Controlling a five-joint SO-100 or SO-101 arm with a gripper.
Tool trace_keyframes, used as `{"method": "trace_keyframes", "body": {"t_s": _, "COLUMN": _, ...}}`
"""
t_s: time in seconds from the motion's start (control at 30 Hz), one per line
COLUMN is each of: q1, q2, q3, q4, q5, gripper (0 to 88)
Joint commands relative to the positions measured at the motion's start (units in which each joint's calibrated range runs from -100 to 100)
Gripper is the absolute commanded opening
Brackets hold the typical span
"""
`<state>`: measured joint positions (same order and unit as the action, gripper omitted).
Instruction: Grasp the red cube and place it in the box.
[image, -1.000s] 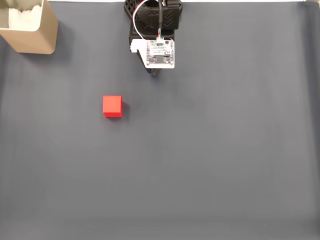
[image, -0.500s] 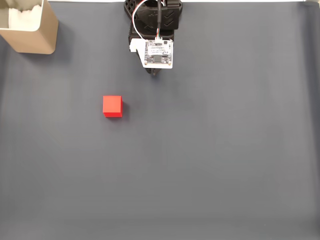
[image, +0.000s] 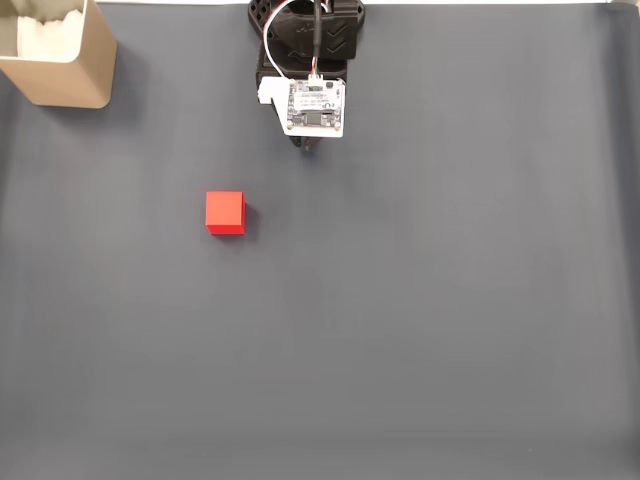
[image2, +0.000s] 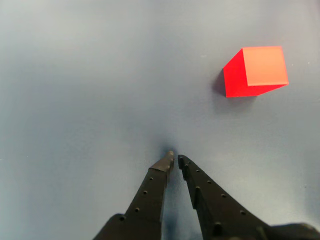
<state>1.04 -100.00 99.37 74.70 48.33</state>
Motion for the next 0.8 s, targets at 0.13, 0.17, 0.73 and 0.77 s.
{"method": "trace_keyframes", "body": {"t_s": 0.13, "q1": 0.6, "q2": 0.1, "q3": 0.5, "q4": 1.0, "q5": -0.6, "gripper": 0.3}}
{"method": "trace_keyframes", "body": {"t_s": 0.17, "q1": 0.7, "q2": 0.1, "q3": 0.5, "q4": 1.0, "q5": -0.7, "gripper": 0.3}}
{"method": "trace_keyframes", "body": {"t_s": 0.73, "q1": 0.9, "q2": 0.5, "q3": -1.3, "q4": -12.4, "q5": -0.6, "gripper": 0.0}}
{"method": "trace_keyframes", "body": {"t_s": 0.77, "q1": 0.8, "q2": 0.7, "q3": -1.7, "q4": -13.4, "q5": -0.6, "gripper": 0.0}}
